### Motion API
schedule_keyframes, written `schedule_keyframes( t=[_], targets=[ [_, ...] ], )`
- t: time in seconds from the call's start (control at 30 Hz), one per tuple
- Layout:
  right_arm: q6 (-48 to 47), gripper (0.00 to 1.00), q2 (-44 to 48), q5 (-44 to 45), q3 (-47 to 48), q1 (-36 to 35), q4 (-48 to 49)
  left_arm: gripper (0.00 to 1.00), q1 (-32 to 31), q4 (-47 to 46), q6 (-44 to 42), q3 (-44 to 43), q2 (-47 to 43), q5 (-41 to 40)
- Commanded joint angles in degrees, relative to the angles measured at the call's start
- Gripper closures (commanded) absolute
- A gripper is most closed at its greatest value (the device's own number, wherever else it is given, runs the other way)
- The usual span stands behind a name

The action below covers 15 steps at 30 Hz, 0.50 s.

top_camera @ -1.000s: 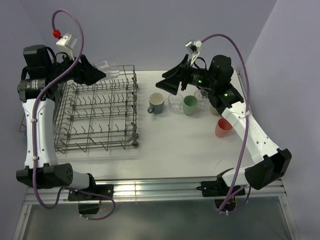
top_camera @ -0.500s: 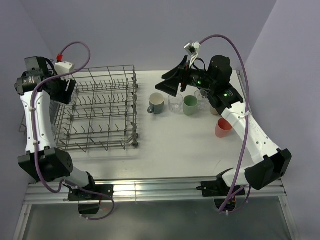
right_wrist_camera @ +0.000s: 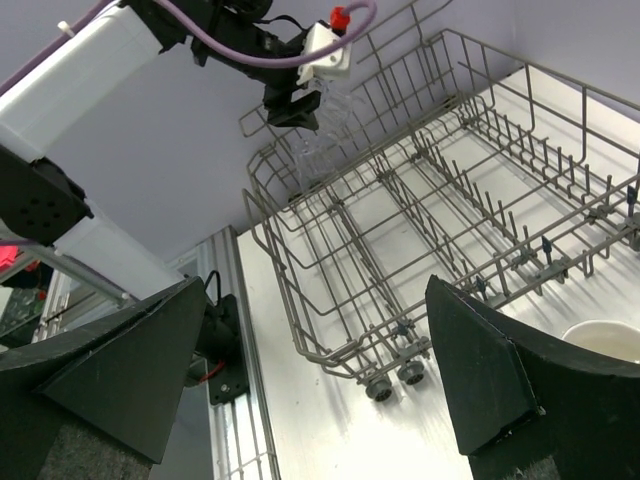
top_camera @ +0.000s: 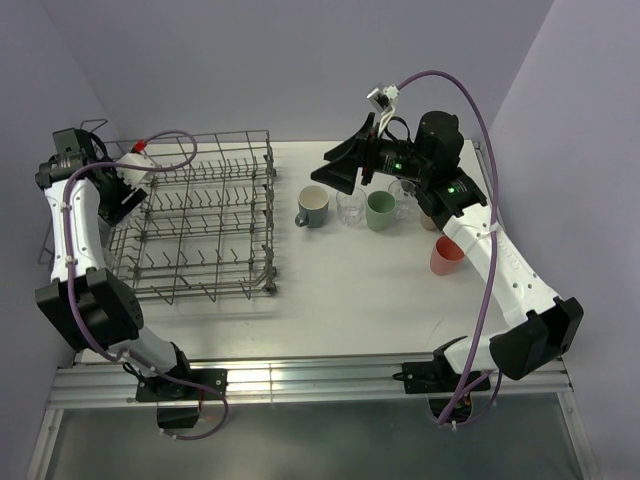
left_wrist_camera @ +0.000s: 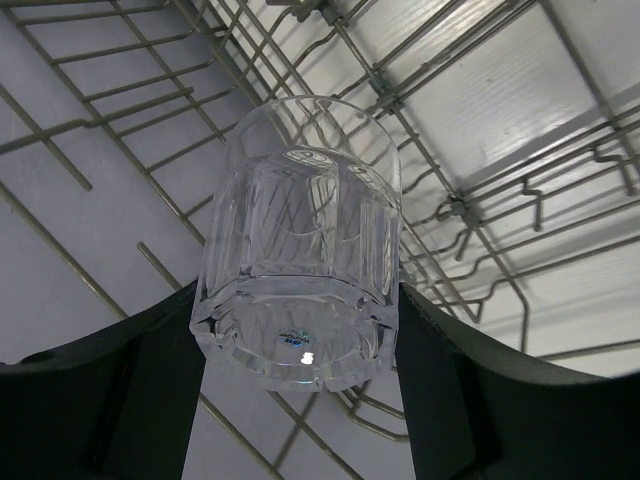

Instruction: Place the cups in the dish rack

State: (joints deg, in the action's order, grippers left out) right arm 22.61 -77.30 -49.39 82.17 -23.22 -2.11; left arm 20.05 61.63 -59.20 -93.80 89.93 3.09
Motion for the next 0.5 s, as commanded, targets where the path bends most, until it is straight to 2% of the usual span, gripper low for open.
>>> schedule_keyframes(
  t=[0.0,0.47],
  targets=[
    [-0.9,0.01,0.0,-0.5,0.6,0.0,0.2,1.0,1.6,-4.2,-7.9,0.1,1.6,-0.6],
    [-0.9,0.01,-0.9,-0.1,0.9,-0.1,0.1,1.0,5.3,-10.5,-14.0,0.5,8.7,-0.2]
  ],
)
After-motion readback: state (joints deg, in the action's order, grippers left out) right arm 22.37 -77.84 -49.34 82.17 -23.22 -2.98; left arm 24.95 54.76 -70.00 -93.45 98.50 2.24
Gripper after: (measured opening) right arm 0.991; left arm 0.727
